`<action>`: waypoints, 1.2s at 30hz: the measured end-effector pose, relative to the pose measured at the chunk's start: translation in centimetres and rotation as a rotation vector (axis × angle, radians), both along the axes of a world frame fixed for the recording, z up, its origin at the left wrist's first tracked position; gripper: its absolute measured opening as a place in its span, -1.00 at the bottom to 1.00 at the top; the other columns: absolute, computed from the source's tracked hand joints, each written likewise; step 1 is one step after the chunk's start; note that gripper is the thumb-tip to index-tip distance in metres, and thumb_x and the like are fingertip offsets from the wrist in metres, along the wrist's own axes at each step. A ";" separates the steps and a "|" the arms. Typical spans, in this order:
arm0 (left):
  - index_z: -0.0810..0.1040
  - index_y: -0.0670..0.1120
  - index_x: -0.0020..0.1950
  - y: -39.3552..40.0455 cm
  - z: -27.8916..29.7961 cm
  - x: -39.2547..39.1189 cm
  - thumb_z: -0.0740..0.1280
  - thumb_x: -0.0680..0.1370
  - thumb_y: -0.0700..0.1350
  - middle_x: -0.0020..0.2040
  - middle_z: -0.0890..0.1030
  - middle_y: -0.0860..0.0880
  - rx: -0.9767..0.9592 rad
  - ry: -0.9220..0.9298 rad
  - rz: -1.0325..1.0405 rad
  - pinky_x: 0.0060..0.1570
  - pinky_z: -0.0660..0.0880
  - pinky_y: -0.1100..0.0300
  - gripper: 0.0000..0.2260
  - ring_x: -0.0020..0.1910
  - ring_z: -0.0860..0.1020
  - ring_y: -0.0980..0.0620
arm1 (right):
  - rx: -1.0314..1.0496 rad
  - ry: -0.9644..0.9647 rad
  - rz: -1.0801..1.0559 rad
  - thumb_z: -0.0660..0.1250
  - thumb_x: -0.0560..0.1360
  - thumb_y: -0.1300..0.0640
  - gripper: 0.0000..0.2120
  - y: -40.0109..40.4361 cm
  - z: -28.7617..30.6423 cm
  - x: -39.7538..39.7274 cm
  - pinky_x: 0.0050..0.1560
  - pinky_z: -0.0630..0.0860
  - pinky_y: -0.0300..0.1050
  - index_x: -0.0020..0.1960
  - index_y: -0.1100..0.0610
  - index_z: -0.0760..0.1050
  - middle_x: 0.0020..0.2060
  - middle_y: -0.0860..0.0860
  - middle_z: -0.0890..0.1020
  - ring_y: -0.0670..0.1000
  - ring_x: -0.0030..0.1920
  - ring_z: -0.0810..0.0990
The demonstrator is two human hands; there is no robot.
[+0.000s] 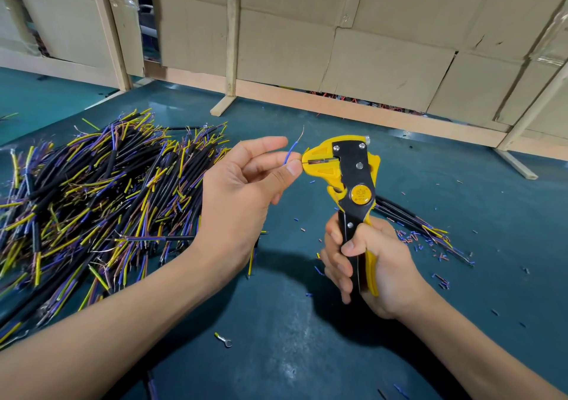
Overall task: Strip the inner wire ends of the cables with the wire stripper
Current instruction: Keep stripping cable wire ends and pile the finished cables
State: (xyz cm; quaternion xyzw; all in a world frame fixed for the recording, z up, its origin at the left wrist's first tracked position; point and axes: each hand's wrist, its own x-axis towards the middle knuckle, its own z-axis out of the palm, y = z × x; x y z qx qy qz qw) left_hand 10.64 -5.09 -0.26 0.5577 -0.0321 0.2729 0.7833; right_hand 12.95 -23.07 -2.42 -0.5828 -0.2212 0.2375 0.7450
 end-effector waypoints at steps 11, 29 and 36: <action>0.62 -0.09 0.11 0.3 0.2 0.1 0.48 0.50 -0.23 -0.07 0.75 -0.03 0.060 0.017 -0.004 -0.35 0.41 0.32 -0.79 -0.39 0.43 0.08 | 0.012 0.004 0.032 0.31 0.16 0.14 -0.83 0.0 0.0 -0.1 -0.53 0.40 -0.13 -0.26 0.15 0.47 -0.51 0.15 0.39 0.09 -0.56 0.35; 0.58 0.09 0.22 -0.7 0.6 -1.0 0.48 0.52 -0.12 -0.06 0.74 0.11 0.154 0.012 0.134 -0.21 0.46 0.39 -0.70 -0.37 0.41 0.17 | 0.025 0.020 0.113 0.38 0.31 0.23 -0.81 0.2 -0.1 -0.4 -0.22 0.58 0.15 -0.08 0.18 0.57 -0.30 0.24 0.56 0.25 -0.34 0.57; 0.63 0.04 0.15 -0.3 1.0 -1.1 0.50 0.50 -0.14 -0.10 0.74 0.10 0.170 0.047 0.143 -0.24 0.47 0.37 -0.76 -0.43 0.40 0.14 | -0.013 -0.046 0.049 0.36 0.24 0.18 -0.85 0.3 -0.1 -0.5 -0.39 0.53 -0.02 -0.19 0.14 0.53 -0.41 0.20 0.51 0.20 -0.47 0.52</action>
